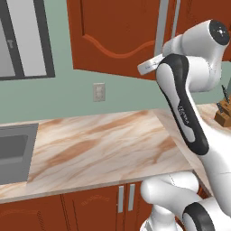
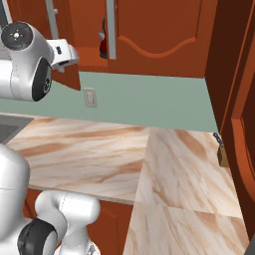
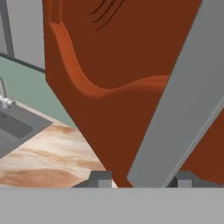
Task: Open the cabinet, pick the kettle from the cabinet, and place it in the sink.
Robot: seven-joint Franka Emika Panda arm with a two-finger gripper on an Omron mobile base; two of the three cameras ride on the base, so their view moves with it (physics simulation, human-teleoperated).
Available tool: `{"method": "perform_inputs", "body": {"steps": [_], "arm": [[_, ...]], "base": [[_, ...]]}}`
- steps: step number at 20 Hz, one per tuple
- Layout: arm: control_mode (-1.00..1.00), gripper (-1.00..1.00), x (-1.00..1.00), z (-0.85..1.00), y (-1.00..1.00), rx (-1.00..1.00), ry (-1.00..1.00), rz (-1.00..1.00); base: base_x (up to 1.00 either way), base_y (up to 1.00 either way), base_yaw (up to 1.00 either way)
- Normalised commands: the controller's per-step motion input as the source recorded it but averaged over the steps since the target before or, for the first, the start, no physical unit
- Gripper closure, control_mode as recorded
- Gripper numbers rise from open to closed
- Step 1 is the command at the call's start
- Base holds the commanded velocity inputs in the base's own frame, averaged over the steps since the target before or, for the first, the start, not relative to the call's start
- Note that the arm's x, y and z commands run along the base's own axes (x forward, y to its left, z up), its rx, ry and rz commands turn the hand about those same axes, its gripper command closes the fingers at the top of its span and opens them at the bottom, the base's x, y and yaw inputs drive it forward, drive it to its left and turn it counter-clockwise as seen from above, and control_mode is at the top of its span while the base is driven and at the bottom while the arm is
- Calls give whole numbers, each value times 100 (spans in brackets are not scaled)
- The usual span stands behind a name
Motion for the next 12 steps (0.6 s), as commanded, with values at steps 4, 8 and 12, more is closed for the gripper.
{"method": "perform_inputs", "body": {"steps": [4, 8, 12], "arm": [[-100, 100, -39, 6, 60, -8, 0, 1], [-100, 100, -33, 6, 63, -2, 0, 1], [-100, 100, -30, 3, 63, 0, 0, 0]], "base": [[0, 0, 0], [0, 0, 0], [0, 0, 0]]}}
